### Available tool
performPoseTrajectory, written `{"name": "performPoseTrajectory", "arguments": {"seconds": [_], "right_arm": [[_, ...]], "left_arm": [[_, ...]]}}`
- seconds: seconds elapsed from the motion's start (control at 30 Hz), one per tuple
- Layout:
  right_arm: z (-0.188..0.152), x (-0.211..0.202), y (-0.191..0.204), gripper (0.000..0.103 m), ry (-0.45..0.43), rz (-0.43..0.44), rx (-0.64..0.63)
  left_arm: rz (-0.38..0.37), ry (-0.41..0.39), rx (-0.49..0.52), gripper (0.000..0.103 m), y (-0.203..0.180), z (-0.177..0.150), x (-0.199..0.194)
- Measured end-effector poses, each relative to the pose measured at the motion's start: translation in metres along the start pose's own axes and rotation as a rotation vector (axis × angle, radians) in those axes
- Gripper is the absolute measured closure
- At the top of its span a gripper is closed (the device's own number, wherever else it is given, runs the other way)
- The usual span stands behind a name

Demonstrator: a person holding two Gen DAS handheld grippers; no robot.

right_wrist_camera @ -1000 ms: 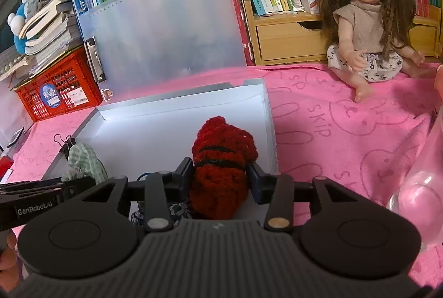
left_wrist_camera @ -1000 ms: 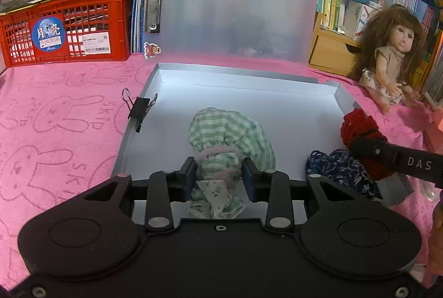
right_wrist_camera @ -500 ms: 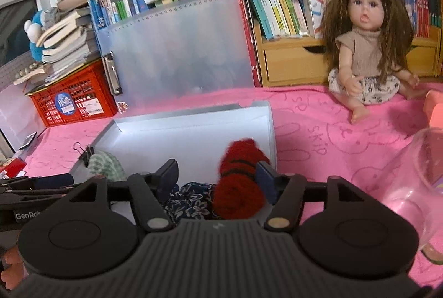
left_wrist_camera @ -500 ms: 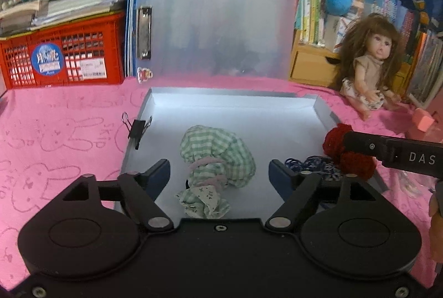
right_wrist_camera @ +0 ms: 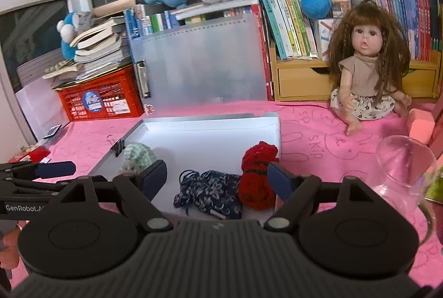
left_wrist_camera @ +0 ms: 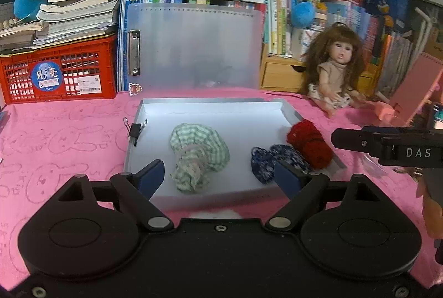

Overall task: Organize objects
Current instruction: 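Open both tools to release the cloth and knitted item in the tray, then grasp another black round lid with the left tool while the right tool grasps the small white object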

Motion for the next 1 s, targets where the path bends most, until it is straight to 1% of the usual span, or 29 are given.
{"name": "performPoseTrajectory", "arguments": {"seconds": [0.17,0.37,0.47,0.67,0.87,1.0], "right_arm": [[-0.009,-0.020,0.006,0.013,-0.011,0.011,-0.037],[-0.023,-0.037,0.009,0.012,-0.019,0.020,-0.045],[-0.033,-0.044,0.007,0.011,-0.015,0.015,-0.043],[-0.055,-0.050,-0.002,0.011,0.008,-0.012,-0.034],[-0.083,-0.056,-0.010,0.010,0.034,-0.066,-0.059],[-0.096,-0.058,-0.016,0.010,0.056,-0.085,-0.055]], "left_arm": [[-0.021,-0.005,-0.001,0.016,-0.002,-0.015,-0.021],[-0.009,-0.027,0.029,0.015,-0.006,-0.030,-0.044],[-0.006,-0.029,0.029,0.015,-0.006,-0.040,-0.054],[0.014,-0.026,0.031,0.014,-0.003,-0.059,-0.068],[0.034,-0.016,0.034,0.014,0.001,-0.076,-0.079],[0.044,-0.001,0.034,0.014,0.004,-0.090,-0.083]]}}
Point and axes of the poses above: each gripper's, at about its wrist camera, not at the fingertips, and x roughly the way its jaws point, y to its left, z to its top, the point moved 7 cm from there along x, roughly the way its jaws point, and after that the axes turned 1 degree about -y, right-handed, at the moved point
